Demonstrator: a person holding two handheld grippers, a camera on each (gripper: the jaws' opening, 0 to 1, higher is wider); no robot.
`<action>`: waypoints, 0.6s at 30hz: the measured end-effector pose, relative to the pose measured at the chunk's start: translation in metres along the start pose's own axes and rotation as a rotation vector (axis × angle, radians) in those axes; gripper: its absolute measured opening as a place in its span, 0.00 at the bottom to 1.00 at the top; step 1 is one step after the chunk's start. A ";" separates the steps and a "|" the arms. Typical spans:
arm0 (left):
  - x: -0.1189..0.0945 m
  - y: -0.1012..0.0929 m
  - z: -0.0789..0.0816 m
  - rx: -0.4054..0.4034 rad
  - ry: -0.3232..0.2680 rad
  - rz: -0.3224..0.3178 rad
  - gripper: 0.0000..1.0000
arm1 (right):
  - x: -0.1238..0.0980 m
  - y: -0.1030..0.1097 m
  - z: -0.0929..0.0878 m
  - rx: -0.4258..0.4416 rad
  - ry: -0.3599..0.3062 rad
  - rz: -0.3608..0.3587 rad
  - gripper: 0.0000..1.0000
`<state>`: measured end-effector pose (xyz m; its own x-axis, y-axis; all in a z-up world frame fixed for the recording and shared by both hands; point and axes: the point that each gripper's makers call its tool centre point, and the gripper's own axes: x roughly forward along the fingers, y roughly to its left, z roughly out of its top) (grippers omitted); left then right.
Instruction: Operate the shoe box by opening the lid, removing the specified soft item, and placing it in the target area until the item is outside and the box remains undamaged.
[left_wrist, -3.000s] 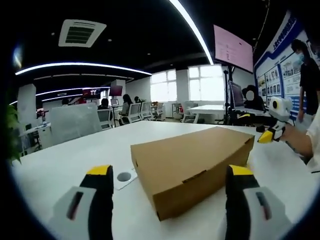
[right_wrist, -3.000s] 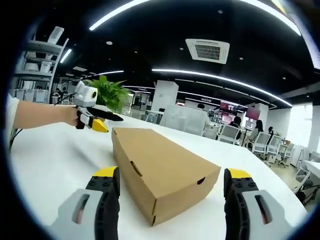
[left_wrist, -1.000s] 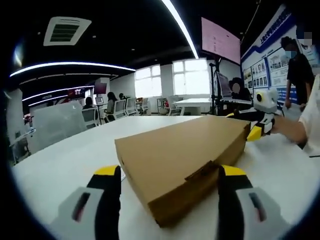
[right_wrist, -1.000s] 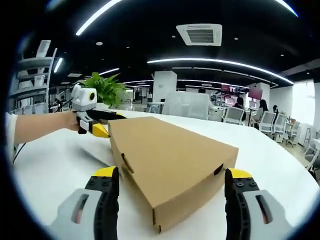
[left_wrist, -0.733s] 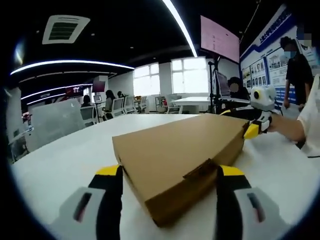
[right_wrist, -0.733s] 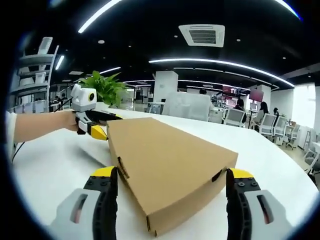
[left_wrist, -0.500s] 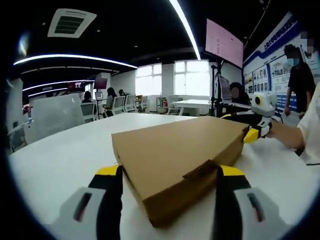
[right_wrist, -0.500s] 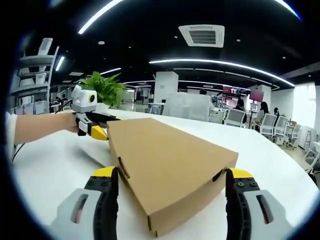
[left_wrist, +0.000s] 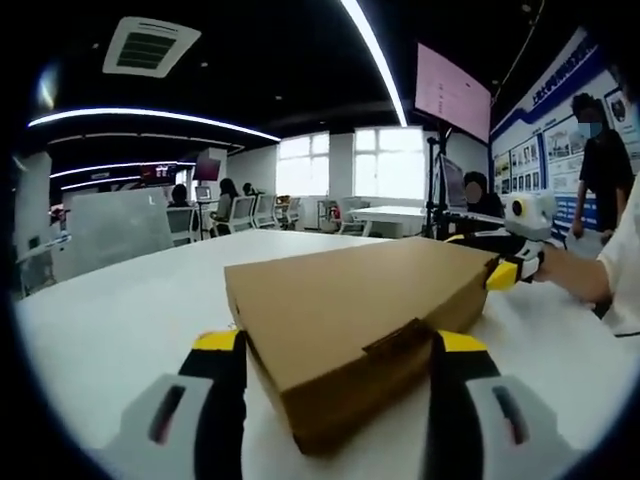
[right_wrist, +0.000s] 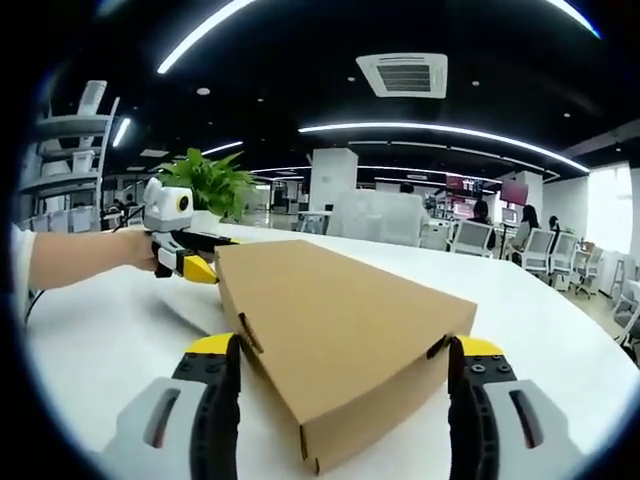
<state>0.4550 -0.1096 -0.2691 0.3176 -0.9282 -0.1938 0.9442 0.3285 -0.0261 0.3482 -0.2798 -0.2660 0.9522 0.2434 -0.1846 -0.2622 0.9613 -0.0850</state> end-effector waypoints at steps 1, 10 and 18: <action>0.000 0.000 0.000 -0.002 -0.005 0.002 0.76 | 0.000 0.000 0.000 0.001 0.001 0.002 0.87; -0.004 -0.005 0.000 -0.006 0.015 0.027 0.76 | -0.002 0.001 -0.001 -0.006 0.013 0.028 0.86; -0.008 -0.008 -0.002 -0.011 -0.003 0.046 0.76 | -0.005 0.001 -0.001 -0.010 0.012 0.051 0.86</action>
<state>0.4442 -0.1041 -0.2689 0.3614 -0.9125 -0.1918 0.9274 0.3731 -0.0280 0.3432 -0.2796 -0.2662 0.9355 0.2908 -0.2008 -0.3124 0.9461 -0.0850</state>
